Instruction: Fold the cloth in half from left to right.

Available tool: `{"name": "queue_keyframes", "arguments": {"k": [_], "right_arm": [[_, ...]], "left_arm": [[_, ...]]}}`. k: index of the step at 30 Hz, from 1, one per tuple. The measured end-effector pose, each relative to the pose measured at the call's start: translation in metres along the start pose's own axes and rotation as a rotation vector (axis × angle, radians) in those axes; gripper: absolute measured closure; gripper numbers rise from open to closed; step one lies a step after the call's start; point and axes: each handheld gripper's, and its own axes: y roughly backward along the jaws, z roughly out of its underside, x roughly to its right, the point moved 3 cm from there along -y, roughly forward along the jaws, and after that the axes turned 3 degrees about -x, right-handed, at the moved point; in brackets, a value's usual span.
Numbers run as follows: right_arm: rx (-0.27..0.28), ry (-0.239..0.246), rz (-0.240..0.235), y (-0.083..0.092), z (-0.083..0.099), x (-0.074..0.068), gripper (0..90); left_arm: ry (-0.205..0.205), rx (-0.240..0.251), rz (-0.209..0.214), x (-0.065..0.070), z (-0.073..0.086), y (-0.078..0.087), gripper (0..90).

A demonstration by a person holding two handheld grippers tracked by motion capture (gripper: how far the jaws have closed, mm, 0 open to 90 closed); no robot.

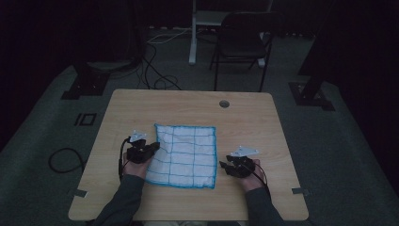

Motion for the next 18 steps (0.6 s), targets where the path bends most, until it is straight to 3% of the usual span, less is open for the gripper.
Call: {"name": "queue_keyframes", "arguments": {"k": [18], "right_arm": [[-0.005, -0.004, 0.002, -0.001, 0.0, 0.0, 56.1]], "left_arm": [[-0.034, 0.016, 0.07, 0.024, -0.014, -0.001, 88.5]]}}
